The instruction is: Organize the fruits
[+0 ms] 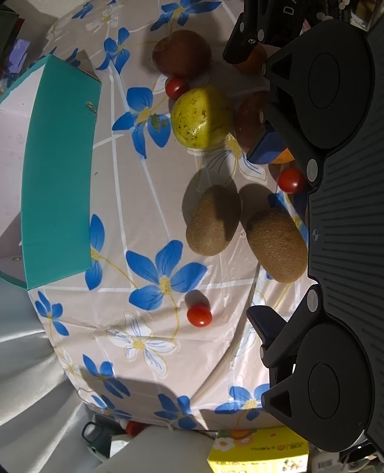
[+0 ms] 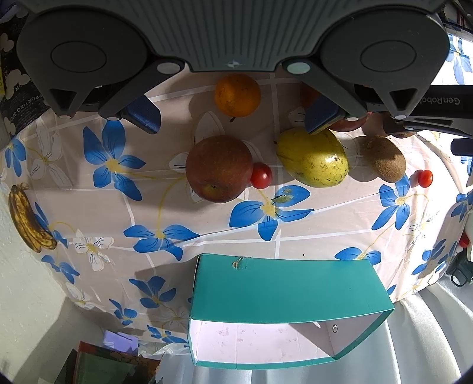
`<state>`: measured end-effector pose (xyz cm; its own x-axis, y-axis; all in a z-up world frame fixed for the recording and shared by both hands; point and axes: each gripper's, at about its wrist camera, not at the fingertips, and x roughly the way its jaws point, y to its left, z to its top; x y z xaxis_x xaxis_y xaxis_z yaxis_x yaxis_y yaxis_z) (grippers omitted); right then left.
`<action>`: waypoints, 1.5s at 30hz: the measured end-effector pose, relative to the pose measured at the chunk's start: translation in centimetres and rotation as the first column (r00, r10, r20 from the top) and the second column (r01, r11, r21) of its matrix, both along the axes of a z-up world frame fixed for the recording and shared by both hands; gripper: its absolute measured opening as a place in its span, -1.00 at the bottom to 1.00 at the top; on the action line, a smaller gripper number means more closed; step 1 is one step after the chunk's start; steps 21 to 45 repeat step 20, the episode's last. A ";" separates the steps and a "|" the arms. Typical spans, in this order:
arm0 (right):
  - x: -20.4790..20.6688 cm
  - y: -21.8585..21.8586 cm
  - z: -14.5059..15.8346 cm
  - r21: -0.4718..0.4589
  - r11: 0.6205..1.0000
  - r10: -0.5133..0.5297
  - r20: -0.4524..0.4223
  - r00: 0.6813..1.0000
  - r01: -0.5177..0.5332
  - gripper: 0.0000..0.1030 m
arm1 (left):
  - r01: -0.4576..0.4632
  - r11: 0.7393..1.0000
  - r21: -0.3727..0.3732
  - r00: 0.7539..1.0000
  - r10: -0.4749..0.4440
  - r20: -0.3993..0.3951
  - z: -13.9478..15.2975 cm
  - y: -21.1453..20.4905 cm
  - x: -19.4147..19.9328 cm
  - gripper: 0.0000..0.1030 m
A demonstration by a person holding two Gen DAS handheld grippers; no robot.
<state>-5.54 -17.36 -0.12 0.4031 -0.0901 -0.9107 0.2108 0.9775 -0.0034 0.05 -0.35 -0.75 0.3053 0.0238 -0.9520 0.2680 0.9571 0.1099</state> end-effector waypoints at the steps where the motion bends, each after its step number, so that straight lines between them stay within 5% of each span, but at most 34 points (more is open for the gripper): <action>1: 0.0 0.0 0.0 0.000 1.000 0.001 -0.001 1.000 -0.001 1.00 | 0.000 1.000 0.000 1.000 0.000 -0.001 0.0 0.0 0.0 1.00; 12: -0.1 -0.2 -0.1 0.008 1.000 0.001 0.009 1.000 -0.001 1.00 | 0.027 0.996 -0.089 0.999 -0.024 0.038 1.1 0.9 -0.2 1.00; 20: -0.5 -1.1 0.1 0.040 0.999 -0.019 0.027 0.999 0.018 1.00 | -0.006 0.979 -0.205 0.983 0.043 0.179 1.7 4.8 -1.1 1.00; 45: -0.5 -1.1 0.1 0.040 0.999 -0.019 0.027 0.999 0.018 1.00 | -0.006 0.979 -0.205 0.983 0.043 0.179 1.7 4.8 -1.1 1.00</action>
